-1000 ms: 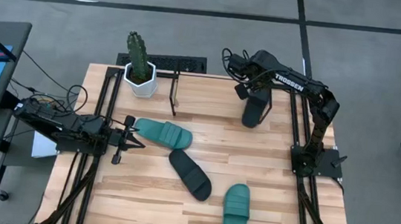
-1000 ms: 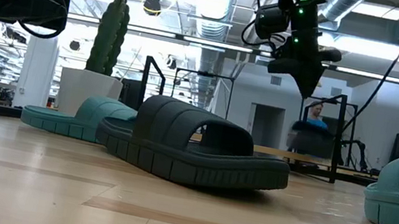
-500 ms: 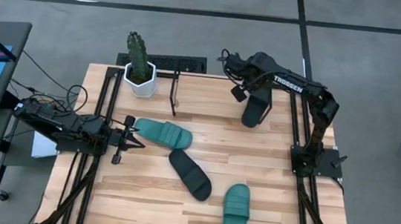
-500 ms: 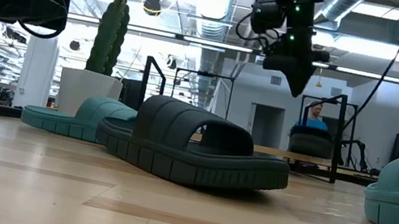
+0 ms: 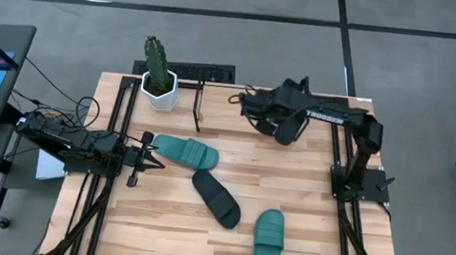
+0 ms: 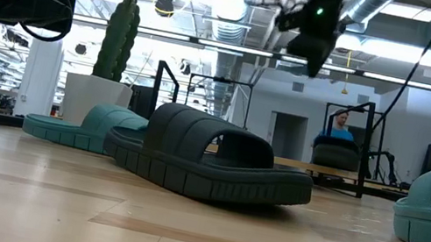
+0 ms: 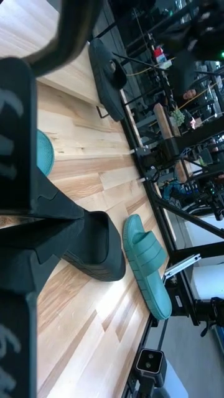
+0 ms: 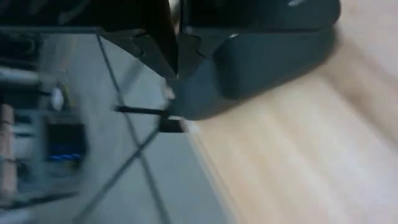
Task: Pick and place slides into the shelf
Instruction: Put the right black slide on the shelf
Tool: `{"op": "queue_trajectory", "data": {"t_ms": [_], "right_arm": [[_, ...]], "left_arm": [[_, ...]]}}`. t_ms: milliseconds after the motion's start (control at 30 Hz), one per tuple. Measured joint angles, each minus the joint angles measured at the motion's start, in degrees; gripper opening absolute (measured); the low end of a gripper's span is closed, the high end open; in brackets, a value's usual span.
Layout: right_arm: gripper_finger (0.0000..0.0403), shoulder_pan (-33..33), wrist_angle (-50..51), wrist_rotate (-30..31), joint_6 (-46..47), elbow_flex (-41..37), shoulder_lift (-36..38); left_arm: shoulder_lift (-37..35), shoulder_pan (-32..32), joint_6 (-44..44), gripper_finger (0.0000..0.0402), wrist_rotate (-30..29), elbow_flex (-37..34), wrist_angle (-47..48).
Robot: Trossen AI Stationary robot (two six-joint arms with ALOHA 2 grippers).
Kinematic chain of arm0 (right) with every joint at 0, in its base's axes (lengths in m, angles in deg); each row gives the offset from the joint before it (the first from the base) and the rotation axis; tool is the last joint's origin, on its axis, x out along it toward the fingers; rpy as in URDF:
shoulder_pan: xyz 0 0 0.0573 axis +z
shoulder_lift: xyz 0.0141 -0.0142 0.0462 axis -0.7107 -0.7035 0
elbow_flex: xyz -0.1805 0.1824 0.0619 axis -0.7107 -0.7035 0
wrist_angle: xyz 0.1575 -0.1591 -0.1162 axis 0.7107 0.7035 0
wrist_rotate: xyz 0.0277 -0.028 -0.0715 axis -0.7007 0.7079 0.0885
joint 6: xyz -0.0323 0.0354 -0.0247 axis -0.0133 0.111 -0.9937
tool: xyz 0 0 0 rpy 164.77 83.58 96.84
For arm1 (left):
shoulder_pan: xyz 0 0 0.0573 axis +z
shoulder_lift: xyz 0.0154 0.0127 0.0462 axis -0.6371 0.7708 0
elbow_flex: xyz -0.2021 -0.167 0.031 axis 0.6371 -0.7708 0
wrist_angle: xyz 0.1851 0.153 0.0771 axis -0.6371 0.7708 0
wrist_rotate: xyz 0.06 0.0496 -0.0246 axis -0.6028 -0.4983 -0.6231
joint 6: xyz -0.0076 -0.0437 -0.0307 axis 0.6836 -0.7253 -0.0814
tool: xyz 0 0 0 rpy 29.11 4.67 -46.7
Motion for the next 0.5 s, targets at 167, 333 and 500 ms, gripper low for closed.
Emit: {"op": "queue_trajectory", "data": {"t_ms": [167, 333, 500], "right_arm": [[0.0001, -2.36, 3.26, 6.52, 7.64, 0.0, 6.4], [0.0, -10.32, 1.84, 5.75, 8.62, 0.06, 16.85], [0.0, -22.55, -5.93, -7.57, 8.76, -2.08, 25.97]], "left_arm": [[0.02, 0.0, -0.08, 0.0, 0.02, -0.01, 0.02], [0.0, 0.0, -0.19, 0.0, 0.01, 0.0, 0.0], [0.01, 0.0, -0.12, 0.0, 0.0, 0.01, 0.0]]}}
